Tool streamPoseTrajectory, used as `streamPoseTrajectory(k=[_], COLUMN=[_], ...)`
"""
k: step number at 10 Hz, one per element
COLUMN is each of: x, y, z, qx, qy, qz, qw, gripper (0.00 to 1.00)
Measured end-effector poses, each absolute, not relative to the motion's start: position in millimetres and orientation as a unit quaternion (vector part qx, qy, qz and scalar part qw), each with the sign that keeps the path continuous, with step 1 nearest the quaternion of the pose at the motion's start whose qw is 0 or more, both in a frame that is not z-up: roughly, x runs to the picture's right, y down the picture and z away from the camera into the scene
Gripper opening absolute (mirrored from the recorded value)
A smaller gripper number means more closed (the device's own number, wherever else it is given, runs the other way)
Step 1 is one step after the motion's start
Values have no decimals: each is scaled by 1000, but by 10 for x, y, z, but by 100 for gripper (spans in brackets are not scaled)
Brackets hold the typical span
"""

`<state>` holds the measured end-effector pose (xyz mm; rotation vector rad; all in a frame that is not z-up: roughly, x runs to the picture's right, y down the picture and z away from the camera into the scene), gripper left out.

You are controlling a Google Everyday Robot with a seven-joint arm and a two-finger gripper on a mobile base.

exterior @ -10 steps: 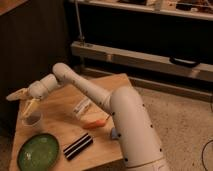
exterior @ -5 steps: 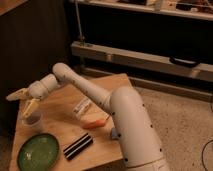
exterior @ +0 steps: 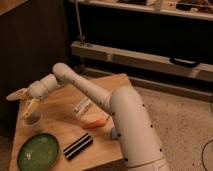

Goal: Place the eraser in the ceramic cup

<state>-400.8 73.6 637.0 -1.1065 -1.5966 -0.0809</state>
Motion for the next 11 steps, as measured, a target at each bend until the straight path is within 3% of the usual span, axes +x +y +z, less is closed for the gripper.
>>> streamPoseTrajectory(k=[5,8,11], x=[-3619,-2901,-2664], y=[591,576,616], z=[6381,6149,6046], qx=[-440,-414,-406], qy=[-666,-650,-644], qz=[-59,-97,-113], qw=[600,630,638], gripper=[80,80,80])
